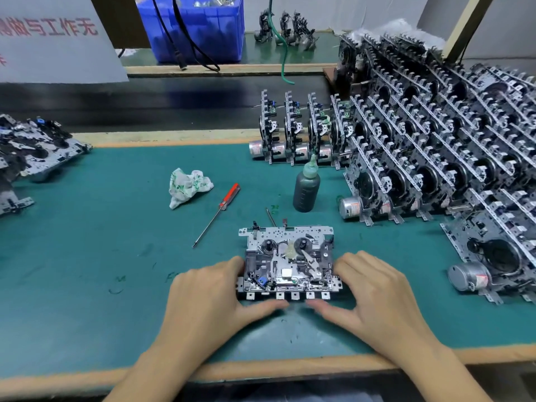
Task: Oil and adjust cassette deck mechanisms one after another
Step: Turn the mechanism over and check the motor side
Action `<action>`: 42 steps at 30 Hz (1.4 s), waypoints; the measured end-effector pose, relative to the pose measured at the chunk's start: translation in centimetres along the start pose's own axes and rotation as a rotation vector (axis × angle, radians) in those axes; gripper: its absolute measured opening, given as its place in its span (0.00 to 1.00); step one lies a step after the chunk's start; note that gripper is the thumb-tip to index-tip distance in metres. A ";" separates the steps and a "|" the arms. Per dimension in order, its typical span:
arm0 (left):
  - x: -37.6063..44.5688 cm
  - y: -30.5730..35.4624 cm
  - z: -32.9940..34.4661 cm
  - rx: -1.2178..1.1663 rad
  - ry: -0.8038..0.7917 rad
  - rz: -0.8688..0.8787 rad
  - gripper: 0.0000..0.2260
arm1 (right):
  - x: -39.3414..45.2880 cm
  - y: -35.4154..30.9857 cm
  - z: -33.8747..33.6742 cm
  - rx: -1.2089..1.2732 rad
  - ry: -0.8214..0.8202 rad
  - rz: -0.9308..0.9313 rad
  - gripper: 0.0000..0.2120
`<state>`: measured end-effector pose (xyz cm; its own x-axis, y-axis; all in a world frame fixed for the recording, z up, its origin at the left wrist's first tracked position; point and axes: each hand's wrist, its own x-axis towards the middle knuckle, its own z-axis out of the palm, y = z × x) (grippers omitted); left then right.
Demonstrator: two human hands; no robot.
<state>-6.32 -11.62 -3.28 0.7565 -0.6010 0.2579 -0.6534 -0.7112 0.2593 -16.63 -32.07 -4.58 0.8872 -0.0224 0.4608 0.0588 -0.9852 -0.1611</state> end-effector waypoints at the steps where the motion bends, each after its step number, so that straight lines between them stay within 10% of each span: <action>1: 0.0 0.0 0.1 -0.019 0.015 0.014 0.29 | 0.0 0.0 0.0 -0.007 0.012 0.020 0.24; 42: -1.5 -0.4 1.2 -0.084 0.081 0.234 0.20 | 0.1 1.0 -0.3 0.053 -0.071 -0.046 0.22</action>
<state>-7.22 -10.87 -4.89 0.5820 -0.7119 0.3929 -0.8129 -0.5216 0.2589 -16.62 -33.08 -4.42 0.9130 0.0371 0.4062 0.1231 -0.9745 -0.1877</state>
